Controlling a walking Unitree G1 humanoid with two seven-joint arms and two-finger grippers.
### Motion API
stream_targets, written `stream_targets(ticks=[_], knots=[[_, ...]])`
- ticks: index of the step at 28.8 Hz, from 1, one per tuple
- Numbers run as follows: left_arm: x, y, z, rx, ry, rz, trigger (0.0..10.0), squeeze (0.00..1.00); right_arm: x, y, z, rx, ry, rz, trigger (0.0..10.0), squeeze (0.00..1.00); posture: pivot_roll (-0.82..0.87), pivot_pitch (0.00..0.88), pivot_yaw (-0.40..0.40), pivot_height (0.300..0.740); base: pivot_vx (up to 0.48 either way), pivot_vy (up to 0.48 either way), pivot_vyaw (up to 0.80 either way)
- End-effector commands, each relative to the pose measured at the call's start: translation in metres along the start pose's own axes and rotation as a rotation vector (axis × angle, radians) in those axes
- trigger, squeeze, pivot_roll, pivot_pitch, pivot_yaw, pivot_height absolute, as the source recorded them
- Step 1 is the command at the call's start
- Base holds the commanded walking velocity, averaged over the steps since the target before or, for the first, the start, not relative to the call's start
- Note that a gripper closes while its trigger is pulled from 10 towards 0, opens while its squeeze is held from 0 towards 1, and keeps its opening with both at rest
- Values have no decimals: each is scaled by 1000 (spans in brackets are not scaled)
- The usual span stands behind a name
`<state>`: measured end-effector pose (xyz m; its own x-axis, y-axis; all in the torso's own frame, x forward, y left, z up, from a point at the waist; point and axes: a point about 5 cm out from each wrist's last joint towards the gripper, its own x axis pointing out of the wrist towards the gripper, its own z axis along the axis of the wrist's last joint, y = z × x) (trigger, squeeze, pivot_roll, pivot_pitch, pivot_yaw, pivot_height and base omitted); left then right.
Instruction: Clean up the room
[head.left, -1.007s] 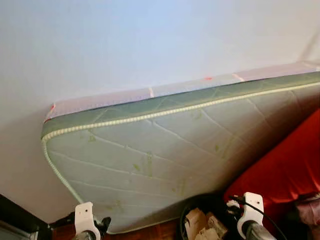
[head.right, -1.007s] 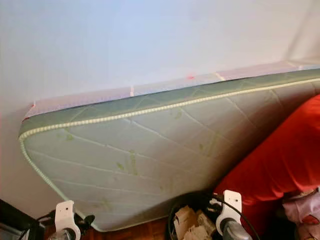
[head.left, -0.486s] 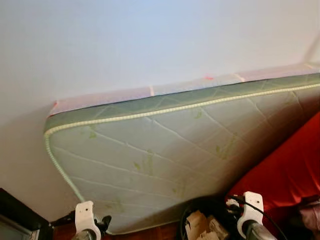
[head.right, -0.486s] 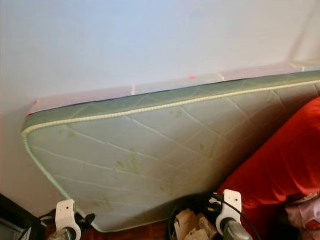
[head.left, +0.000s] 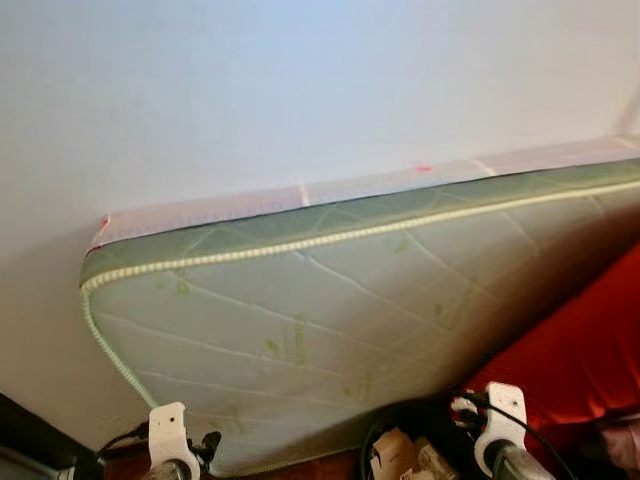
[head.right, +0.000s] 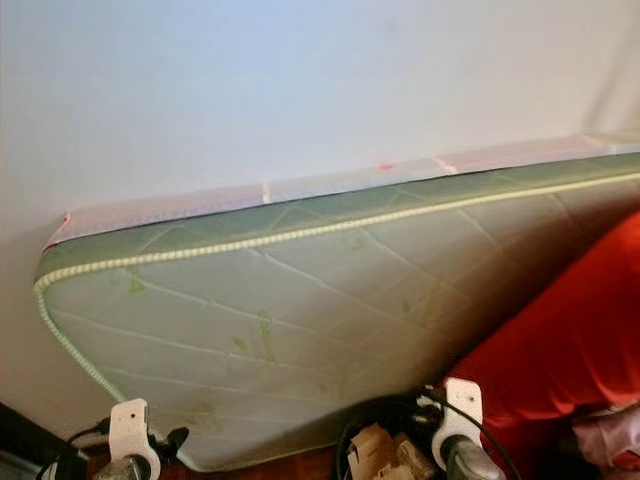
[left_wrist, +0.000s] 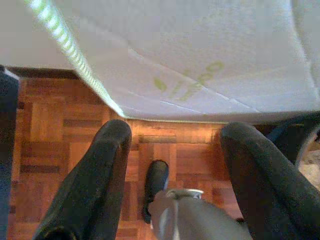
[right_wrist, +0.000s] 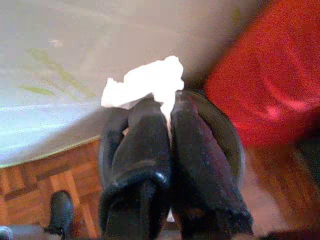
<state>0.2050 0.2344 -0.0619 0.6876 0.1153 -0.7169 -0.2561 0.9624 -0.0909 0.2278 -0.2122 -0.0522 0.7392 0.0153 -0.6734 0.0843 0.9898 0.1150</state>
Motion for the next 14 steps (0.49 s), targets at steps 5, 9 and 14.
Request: stream_targets(ticks=[5,9,14], knots=[[1,-5,-1,8,6,-17,10000,0,-3,-6,-1,-70,-1,40,10000,0,98,0,-13,740,0,0,0],[1,-5,-1,8,7,-19,10000,0,-3,-6,-2,-20,-14,33,10000,0,99,0,-10,740,0,0,0],[0,-5,-2,8,8,-20,10000,0,-3,-5,-3,43,-18,31,10000,0,105,0,-11,740,0,0,0]])
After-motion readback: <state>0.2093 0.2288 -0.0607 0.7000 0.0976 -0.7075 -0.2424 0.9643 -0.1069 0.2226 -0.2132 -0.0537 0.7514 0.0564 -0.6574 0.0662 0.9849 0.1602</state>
